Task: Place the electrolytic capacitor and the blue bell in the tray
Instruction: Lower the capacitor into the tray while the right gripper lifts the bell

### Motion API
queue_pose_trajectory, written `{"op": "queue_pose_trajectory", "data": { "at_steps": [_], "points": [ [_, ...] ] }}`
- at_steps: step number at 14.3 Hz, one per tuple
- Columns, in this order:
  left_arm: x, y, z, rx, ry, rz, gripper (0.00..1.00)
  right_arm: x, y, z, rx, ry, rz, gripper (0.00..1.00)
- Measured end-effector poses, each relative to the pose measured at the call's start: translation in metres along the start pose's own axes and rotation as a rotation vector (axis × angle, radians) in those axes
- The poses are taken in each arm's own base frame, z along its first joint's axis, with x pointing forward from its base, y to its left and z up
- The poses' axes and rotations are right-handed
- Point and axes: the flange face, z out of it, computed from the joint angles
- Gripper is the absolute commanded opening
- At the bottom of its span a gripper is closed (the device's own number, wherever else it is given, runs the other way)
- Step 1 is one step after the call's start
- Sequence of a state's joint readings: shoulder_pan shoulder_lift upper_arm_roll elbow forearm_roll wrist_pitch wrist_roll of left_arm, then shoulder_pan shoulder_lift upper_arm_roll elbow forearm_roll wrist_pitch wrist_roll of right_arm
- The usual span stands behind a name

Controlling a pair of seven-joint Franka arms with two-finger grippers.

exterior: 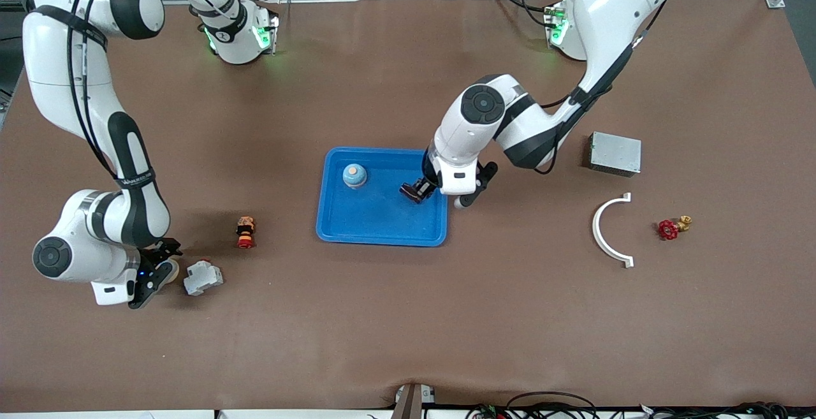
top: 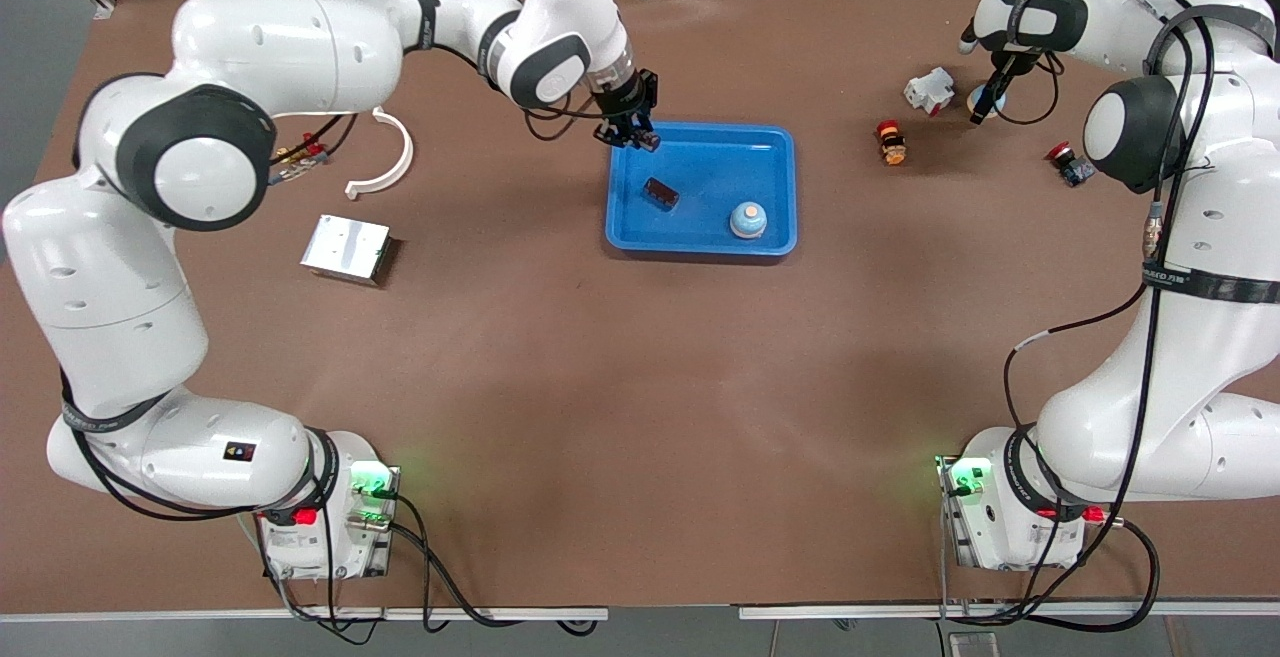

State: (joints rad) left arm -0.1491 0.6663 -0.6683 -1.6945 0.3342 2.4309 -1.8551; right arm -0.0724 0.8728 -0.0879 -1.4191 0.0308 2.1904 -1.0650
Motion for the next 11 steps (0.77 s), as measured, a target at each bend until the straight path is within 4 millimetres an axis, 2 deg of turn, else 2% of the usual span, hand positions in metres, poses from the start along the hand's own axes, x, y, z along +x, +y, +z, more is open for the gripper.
{"op": "queue_pose_trajectory", "data": {
  "at_steps": [1, 2, 5, 6, 7, 9, 11],
  "points": [
    [-0.001, 0.001, 0.012, 0.006, 0.002, -0.049, 0.0, 0.0, 0.0, 0.0, 0.0, 0.0, 0.0, 1.0],
    [0.0, 0.001, 0.025, 0.016, 0.016, -0.106, 0.0, 0.0, 0.0, 0.0, 0.0, 0.0, 0.0, 0.93],
    [-0.007, -0.001, 0.065, 0.039, 0.073, -0.187, 0.0, 0.0, 0.001, -0.001, -0.004, 0.002, -0.002, 0.37],
    [-0.009, -0.002, 0.074, 0.041, 0.093, -0.193, 0.0, 0.0, 0.001, -0.002, -0.007, 0.004, -0.006, 0.21],
    [-0.009, -0.002, 0.08, 0.037, 0.106, -0.194, 0.0, 0.001, 0.002, -0.004, -0.01, 0.005, -0.012, 0.14],
    [-0.004, 0.003, 0.085, 0.022, 0.108, -0.2, 0.0, 0.001, 0.002, -0.007, -0.007, 0.004, -0.02, 0.07],
    [0.003, 0.011, 0.085, 0.006, 0.106, -0.212, 0.0, 0.001, 0.001, -0.007, 0.0, 0.001, -0.022, 0.05]
  ]
}}
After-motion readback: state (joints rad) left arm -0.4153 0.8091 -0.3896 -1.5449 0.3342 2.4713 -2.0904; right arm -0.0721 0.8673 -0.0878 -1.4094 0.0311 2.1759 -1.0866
